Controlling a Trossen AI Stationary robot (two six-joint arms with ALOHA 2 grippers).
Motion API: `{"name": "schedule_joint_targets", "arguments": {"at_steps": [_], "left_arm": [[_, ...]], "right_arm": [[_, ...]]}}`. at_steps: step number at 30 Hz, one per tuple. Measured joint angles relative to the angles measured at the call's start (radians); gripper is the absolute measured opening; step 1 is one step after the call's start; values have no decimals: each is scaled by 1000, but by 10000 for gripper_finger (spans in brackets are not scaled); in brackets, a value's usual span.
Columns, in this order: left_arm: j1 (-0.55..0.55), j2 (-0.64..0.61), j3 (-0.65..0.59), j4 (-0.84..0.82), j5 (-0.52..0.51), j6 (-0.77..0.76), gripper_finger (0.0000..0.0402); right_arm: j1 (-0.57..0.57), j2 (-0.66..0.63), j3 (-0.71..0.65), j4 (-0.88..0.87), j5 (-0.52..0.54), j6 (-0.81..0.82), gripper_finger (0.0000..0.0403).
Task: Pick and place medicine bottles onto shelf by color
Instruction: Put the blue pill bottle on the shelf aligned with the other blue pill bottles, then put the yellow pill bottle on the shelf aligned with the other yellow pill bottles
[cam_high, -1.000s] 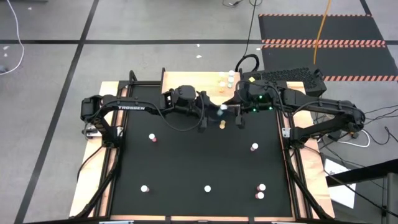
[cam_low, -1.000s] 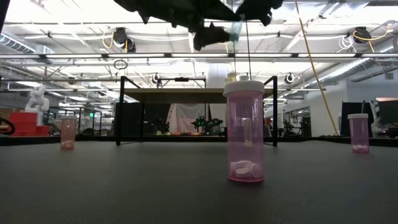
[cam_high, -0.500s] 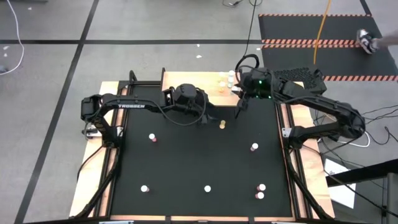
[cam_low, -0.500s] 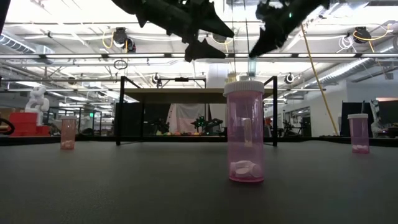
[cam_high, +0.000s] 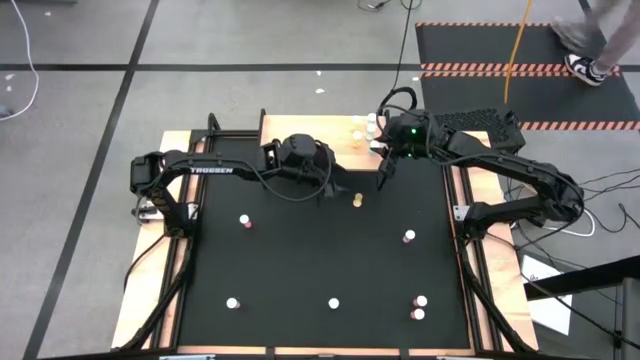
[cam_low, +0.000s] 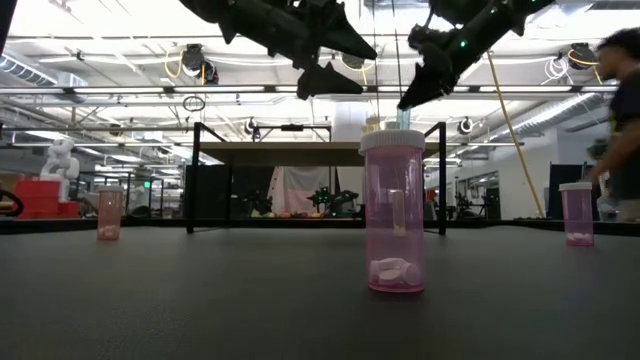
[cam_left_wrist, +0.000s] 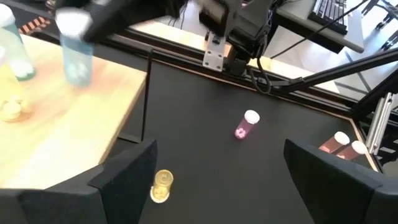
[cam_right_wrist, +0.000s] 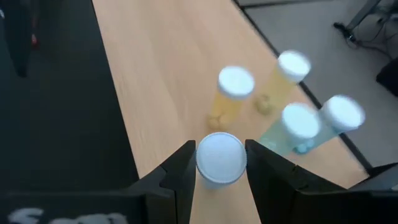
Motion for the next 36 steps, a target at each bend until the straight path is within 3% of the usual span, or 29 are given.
{"name": "schedule_joint_targets", "arguments": {"at_steps": [17,29,36], "left_arm": [[6,0,0,3,0,7,351],[15,0,0,3,0,-1,351],[-12,0,0,-5,1,41,351]], "right_arm": [[-3,33,1,-2,-2,20,128],[-11,28,1,45,0,32,209],[-8,-32,1,64,0,76,235]]}}
